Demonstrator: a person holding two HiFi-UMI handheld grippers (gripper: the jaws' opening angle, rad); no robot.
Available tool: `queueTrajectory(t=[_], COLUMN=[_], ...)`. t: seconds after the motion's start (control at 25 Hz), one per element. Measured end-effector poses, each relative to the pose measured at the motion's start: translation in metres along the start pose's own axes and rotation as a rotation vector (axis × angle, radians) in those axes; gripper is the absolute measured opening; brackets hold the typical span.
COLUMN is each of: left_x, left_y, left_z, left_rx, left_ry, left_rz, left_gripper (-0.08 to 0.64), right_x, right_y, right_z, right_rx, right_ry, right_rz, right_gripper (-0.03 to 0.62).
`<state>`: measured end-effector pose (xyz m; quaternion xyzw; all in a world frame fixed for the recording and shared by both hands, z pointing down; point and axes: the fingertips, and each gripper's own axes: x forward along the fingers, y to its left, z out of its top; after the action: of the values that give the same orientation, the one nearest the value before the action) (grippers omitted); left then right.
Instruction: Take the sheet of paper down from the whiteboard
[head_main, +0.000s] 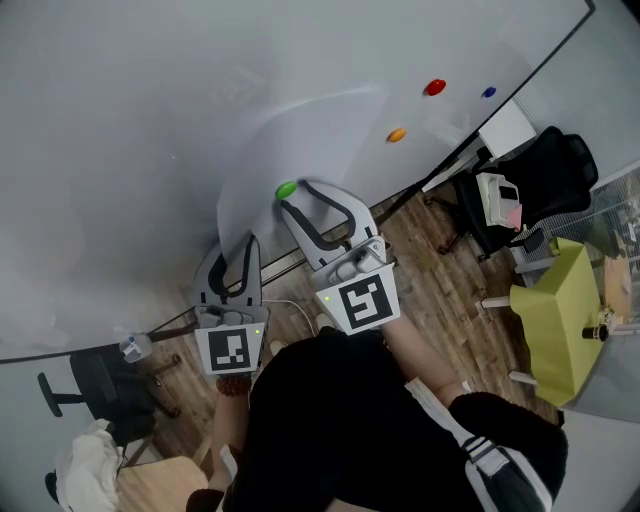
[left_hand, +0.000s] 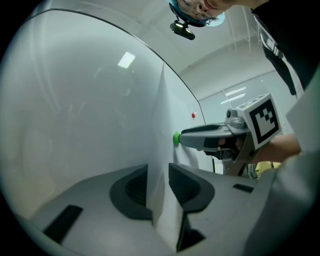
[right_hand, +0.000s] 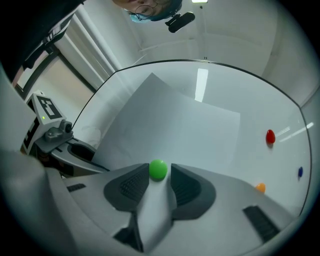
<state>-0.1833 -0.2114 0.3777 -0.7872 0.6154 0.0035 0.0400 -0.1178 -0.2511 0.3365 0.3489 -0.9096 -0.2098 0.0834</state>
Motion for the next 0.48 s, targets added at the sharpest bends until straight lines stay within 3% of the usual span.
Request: queueTrajectory(t=[0.48], left_x=[0.005], left_y=[0.001], left_z=[-0.004], left_rx=[-0.011], left_ry=[0.003], left_rz=[-0.019], left_gripper=[0.097], right_x=[0.011], right_y=[0.005], right_z=[0.001], right_rx=[-0.011], right_ry=[0.003], right_rz=[0.014], right_gripper=[0.138])
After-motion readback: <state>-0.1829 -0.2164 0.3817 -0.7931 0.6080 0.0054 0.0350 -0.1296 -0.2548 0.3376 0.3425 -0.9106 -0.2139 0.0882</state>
